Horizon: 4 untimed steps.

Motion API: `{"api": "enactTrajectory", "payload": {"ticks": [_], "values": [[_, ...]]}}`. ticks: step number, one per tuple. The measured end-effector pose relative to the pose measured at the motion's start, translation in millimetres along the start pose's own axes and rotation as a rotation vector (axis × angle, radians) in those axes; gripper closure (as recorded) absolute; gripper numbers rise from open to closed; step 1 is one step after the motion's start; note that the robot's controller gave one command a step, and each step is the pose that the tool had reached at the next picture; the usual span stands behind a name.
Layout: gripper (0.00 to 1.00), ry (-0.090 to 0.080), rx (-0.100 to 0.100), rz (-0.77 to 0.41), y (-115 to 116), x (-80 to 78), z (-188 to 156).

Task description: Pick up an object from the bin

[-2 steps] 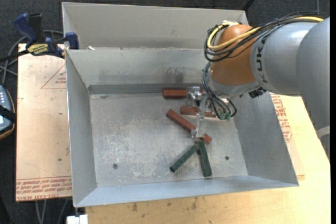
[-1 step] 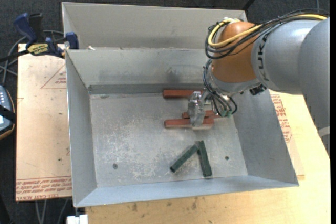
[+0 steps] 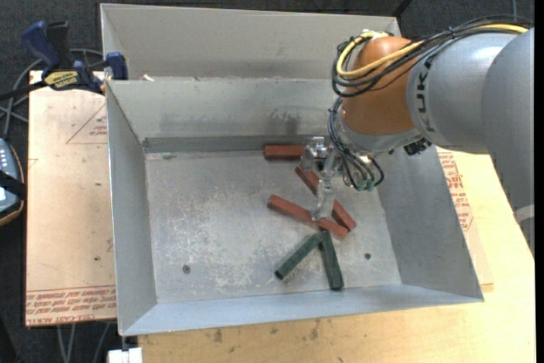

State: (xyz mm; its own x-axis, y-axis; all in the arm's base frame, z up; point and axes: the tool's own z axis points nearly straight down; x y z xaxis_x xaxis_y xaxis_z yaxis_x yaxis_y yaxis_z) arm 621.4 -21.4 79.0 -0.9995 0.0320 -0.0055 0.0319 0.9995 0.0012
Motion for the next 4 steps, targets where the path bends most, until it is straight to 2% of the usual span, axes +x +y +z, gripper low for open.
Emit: {"api": "enactTrajectory", "payload": {"ticks": [1,2,3,4], "values": [[1.00,-0.003,0.000,0.000,0.1,-0.8,-0.9],[1.00,-0.003,0.001,-0.566,48.5,-2.8,5.6],[0.00,-0.002,-0.001,-0.564,48.7,-1.8,6.9],[0.00,-0.002,-0.001,-0.673,40.6,-33.7,7.5]]}}
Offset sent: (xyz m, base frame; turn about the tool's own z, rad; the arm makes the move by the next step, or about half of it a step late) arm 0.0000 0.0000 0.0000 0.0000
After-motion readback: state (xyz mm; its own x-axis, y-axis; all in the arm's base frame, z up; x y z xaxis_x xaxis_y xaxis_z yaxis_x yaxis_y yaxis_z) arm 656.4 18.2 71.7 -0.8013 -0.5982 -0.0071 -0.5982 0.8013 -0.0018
